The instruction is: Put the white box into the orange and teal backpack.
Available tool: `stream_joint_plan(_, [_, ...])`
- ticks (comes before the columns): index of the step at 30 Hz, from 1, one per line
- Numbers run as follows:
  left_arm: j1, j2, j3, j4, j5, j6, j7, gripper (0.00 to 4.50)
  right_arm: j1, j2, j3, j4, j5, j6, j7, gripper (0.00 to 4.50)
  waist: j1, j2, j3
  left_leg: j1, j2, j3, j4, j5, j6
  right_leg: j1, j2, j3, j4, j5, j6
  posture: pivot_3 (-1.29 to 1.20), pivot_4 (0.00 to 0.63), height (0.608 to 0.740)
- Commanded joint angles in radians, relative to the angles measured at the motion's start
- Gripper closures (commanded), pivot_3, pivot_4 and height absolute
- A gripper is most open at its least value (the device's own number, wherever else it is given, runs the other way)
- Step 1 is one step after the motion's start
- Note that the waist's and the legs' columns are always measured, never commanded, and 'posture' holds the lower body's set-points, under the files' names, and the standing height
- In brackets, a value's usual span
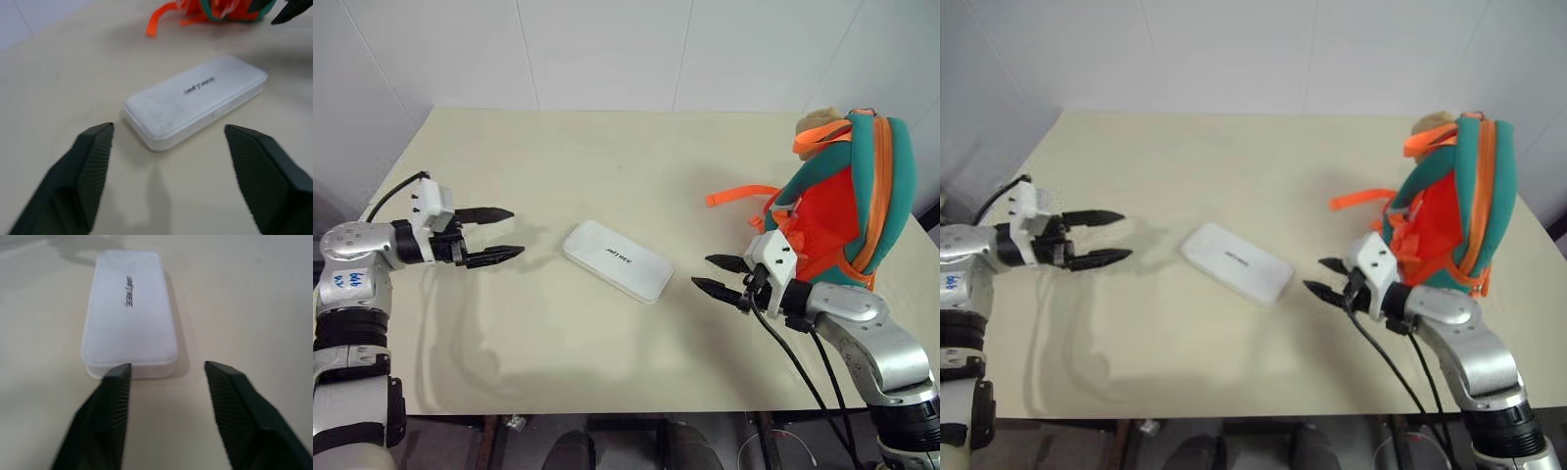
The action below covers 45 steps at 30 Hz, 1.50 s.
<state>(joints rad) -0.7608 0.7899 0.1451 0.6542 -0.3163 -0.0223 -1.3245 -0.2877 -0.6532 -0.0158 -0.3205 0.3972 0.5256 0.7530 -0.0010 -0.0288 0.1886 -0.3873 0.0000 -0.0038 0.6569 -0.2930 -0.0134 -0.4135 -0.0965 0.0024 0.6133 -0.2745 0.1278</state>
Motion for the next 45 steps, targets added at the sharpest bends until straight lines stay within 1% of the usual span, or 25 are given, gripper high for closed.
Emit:
stream_joint_plan(1, [-0.053,-0.006,-0.006,0.017,0.021,-0.032,0.017,2.07,-0.026,0.009,0.003,-0.017,-0.002,-0.024,0.004,2.91,0.0,0.0,0.0,0.0,0.0,0.0,0.0,0.0,0.0,0.0,0.0,0.0,0.0,0.0,0.0,0.0,0.15,0.74])
stream_joint_plan(3, [-0.083,-0.022,-0.012,0.059,0.036,-0.055,0.037,2.75,-0.04,0.014,0.006,0.001,-0.017,-0.036,-0.005,3.66,0.0,0.0,0.0,0.0,0.0,0.0,0.0,0.0,0.0,0.0,0.0,0.0,0.0,0.0,0.0,0.0,0.15,0.74])
stream_joint_plan(5, [-0.108,-0.035,-0.017,0.104,0.053,-0.079,0.047,3.34,-0.041,0.022,0.009,0.006,-0.033,-0.044,-0.02,4.3,0.0,0.0,0.0,0.0,0.0,0.0,0.0,0.0,0.0,0.0,0.0,0.0,0.0,0.0,0.0,0.0,0.15,0.74])
stream_joint_plan(8, [-0.142,-0.054,-0.027,0.161,0.073,-0.107,0.051,4.27,-0.032,0.027,0.015,-0.009,-0.053,-0.03,-0.038,4.38,-0.001,0.0,0.0,0.0,0.0,0.0,0.0,0.0,0.0,0.0,0.0,0.0,0.0,0.0,0.0,0.0,0.15,0.74])
stream_joint_plan(9, [-0.153,-0.061,-0.033,0.183,0.081,-0.116,0.05,4.46,-0.028,0.028,0.02,-0.01,-0.06,-0.029,-0.04,4.38,0.0,0.0,0.0,0.0,0.0,0.0,0.0,0.0,0.0,0.0,0.0,0.0,0.0,0.0,0.0,0.0,0.15,0.74])
stream_joint_plan(12, [-0.191,-0.083,-0.06,0.263,0.12,-0.123,0.061,4.5,-0.025,0.033,0.04,0.002,-0.095,-0.034,-0.058,4.38,0.0,0.0,0.0,0.0,0.0,0.0,0.001,0.0,0.0,0.0,0.0,0.0,0.0,0.0,0.0,0.0,0.15,0.74])
stream_joint_plan(14, [-0.223,-0.097,-0.081,0.326,0.159,-0.132,0.099,4.5,-0.032,0.04,0.05,0.018,-0.123,-0.034,-0.084,4.38,0.0,0.0,0.0,0.0,0.0,0.0,0.001,0.0,0.0,0.0,0.0,0.0,0.0,0.0,0.001,0.0,0.15,0.74])
stream_joint_plan(18, [-0.265,-0.14,-0.086,0.421,0.184,-0.163,0.126,4.5,-0.044,0.051,0.076,0.049,-0.174,-0.03,-0.114,4.38,0.0,0.0,0.0,0.0,-0.001,0.0,0.002,0.0,0.0,0.0,0.0,0.0,0.0,0.001,0.001,0.0,0.15,0.74])
stream_joint_plan(23, [-0.308,-0.204,-0.092,0.531,0.235,-0.18,0.235,4.5,-0.048,0.075,0.132,0.077,-0.228,-0.01,-0.135,4.38,0.0,0.0,0.0,-0.001,-0.001,0.0,0.002,0.0,0.001,0.0,0.0,0.0,0.0,0.001,0.001,0.0,0.15,0.74])
stream_joint_plan(29, [-0.314,-0.24,-0.11,0.578,0.273,-0.173,0.235,4.5,-0.064,0.114,0.183,0.098,-0.268,-0.003,-0.149,4.38,-0.002,0.0,0.0,-0.001,-0.001,0.001,0.002,0.0,0.001,0.0,0.0,0.0,0.0,0.001,0.001,0.0,0.15,0.74])
stream_joint_plan(39, [-0.309,-0.27,-0.11,0.593,0.288,-0.161,0.236,4.5,-0.078,0.173,0.234,0.123,-0.3,-0.026,-0.141,4.38,0.0,0.0,0.0,-0.001,-0.001,0.0,0.002,0.0,0.001,0.0,0.0,0.0,0.0,0.001,0.002,0.0,0.15,0.74])
stream_joint_plan(45, [-0.309,-0.266,-0.118,0.601,0.308,-0.147,0.249,4.5,-0.092,0.207,0.235,0.144,-0.316,-0.043,-0.139,4.38,-0.003,-0.001,-0.001,0.0,-0.001,0.0,0.003,0.0,0.001,0.0,0.0,0.0,0.002,0.001,0.002,0.0,0.15,0.74])
